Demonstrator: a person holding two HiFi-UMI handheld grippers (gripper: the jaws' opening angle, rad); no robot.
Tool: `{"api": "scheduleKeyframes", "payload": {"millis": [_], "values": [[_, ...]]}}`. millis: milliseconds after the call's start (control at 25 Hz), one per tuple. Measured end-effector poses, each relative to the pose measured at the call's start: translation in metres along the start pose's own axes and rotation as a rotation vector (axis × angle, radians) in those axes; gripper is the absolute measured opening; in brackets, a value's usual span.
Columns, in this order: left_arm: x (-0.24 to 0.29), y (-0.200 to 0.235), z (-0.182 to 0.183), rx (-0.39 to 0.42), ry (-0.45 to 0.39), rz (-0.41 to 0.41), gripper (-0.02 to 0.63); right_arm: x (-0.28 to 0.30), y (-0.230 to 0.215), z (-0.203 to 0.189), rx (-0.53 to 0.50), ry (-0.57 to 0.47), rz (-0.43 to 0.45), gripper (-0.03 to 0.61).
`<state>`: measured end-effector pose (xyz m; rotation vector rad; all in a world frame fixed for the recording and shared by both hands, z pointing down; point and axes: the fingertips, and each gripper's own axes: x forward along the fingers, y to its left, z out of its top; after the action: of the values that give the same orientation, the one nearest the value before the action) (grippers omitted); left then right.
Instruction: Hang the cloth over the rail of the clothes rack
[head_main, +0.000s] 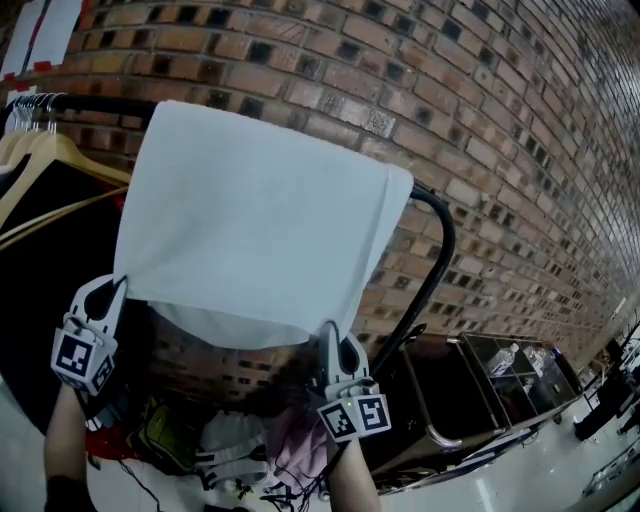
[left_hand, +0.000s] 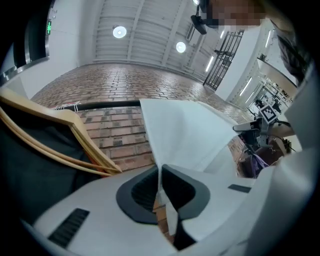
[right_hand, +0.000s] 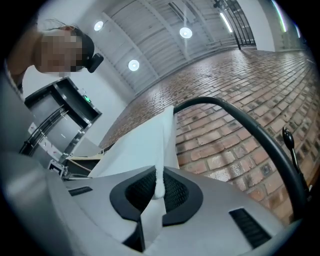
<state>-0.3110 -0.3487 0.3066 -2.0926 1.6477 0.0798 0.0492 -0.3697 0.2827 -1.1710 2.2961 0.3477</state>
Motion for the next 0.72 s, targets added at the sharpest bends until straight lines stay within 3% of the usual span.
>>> {"api": "scheduleKeyframes", "payload": {"millis": [320,560,720], "values": [[-0.022,-0.009,-0.033,-0.038,0.01,0.035,0.049,-0.02,0.0,-0.038,0.04,0.026,-0.004,0.041],[-0.03,-0.024,-0.049,-0.051,0.058,0.073,0.049,-0.032,-0.006,-0.049,0.064,0.049,0.021,0.044],[-0.032,-0.026,-0.044,-0.1,0.038,0.108,0.054,-0.036,-0.01,-0.044,0.069,0.065,0.039,0.058]]}}
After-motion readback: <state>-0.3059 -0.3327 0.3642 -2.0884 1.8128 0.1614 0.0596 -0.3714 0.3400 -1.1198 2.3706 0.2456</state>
